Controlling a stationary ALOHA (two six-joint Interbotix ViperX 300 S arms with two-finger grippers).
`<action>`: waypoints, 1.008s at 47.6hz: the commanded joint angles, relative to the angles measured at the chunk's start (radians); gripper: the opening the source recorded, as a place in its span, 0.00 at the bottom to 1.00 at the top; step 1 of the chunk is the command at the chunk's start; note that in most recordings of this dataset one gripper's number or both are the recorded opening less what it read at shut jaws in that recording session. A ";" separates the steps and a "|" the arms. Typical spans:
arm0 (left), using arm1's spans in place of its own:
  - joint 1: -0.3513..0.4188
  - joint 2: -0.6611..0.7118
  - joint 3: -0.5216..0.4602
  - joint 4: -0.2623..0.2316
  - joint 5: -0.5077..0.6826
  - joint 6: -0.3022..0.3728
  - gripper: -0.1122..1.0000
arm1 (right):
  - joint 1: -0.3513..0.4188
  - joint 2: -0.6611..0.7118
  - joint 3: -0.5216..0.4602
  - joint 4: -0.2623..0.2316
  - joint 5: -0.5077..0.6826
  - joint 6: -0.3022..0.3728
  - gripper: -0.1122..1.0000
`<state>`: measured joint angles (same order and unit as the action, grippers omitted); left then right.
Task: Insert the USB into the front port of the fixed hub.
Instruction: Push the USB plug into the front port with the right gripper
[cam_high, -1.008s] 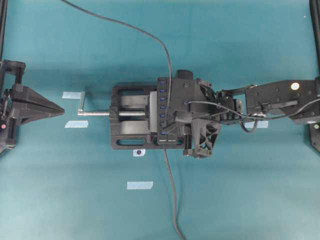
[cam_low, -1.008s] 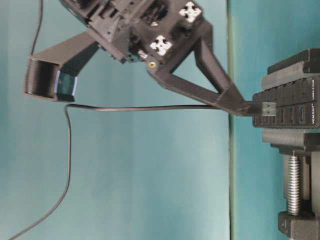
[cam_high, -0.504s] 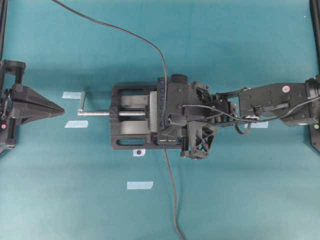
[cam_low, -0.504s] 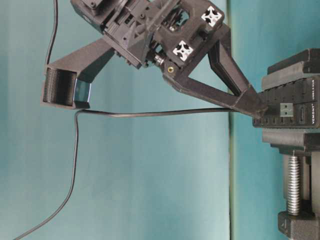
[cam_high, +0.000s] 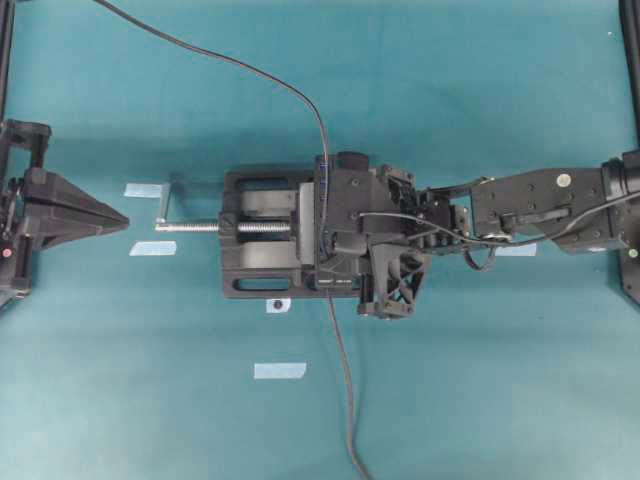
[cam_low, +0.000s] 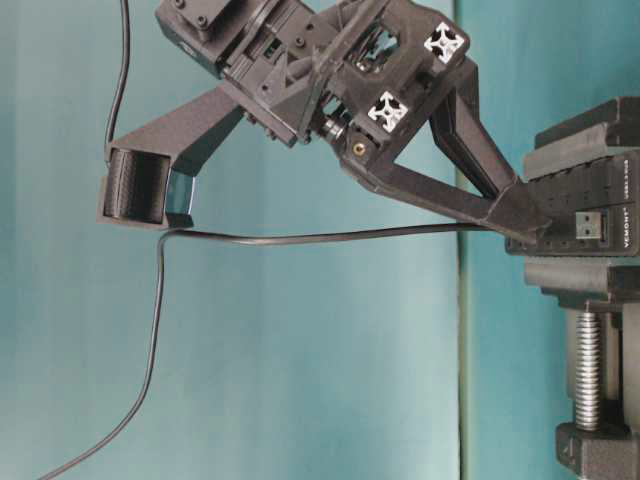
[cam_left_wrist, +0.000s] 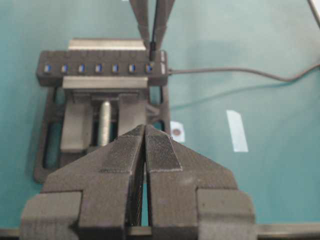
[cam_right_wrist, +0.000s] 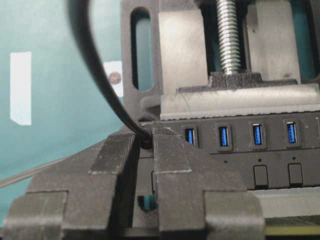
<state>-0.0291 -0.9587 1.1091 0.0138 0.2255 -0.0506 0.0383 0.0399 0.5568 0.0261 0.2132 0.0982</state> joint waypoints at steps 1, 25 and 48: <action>-0.002 0.003 -0.017 0.002 -0.009 -0.002 0.10 | 0.003 -0.014 -0.025 -0.002 -0.008 0.002 0.15; 0.000 0.003 -0.015 0.002 -0.009 -0.002 0.10 | -0.005 0.008 -0.029 -0.003 -0.009 0.000 0.15; 0.000 0.003 -0.011 0.002 -0.026 -0.002 0.10 | -0.026 0.009 -0.032 -0.011 0.011 0.000 0.15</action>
<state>-0.0276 -0.9587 1.1091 0.0138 0.2117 -0.0506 0.0199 0.0614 0.5446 0.0184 0.2178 0.0982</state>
